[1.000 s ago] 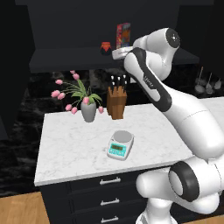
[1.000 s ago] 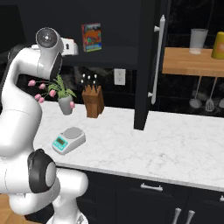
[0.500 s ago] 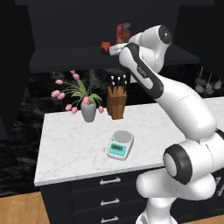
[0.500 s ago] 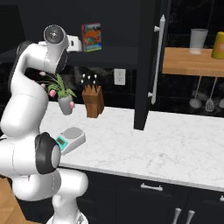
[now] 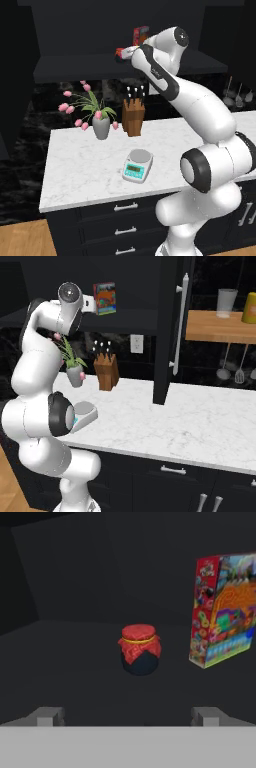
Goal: Pick the jam and place it on the digital scale for weighing, and close the cabinet.
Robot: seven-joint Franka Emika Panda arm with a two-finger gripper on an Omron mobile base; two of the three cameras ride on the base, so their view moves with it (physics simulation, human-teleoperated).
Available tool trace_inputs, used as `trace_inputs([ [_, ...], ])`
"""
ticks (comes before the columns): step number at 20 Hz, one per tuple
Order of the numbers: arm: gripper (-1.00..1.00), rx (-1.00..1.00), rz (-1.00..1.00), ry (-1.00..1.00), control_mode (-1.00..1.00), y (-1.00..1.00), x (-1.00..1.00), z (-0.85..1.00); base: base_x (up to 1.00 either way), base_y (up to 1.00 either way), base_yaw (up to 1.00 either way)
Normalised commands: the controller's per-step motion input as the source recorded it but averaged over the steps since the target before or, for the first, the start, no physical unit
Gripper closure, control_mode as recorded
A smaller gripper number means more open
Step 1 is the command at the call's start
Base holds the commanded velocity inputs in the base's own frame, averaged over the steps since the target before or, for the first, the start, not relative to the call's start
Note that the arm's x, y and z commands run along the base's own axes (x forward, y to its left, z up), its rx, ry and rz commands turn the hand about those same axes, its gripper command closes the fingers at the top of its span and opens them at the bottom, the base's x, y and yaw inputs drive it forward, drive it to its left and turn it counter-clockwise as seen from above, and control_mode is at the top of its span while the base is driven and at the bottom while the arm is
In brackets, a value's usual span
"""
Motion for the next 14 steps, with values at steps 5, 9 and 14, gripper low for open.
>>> trace_inputs([
  [5,-1.0,0.0,-0.01,0.0,-1.0,0.36,0.54,-0.02,0.0,0.0,0.0],
  [9,-1.0,0.0,-0.03,0.01,-1.0,0.07,0.27,0.0,0.0,0.0,0.0],
  [14,-1.0,0.0,-0.07,0.05,-1.0,0.0,0.11,0.0,0.0,0.0,0.0],
])
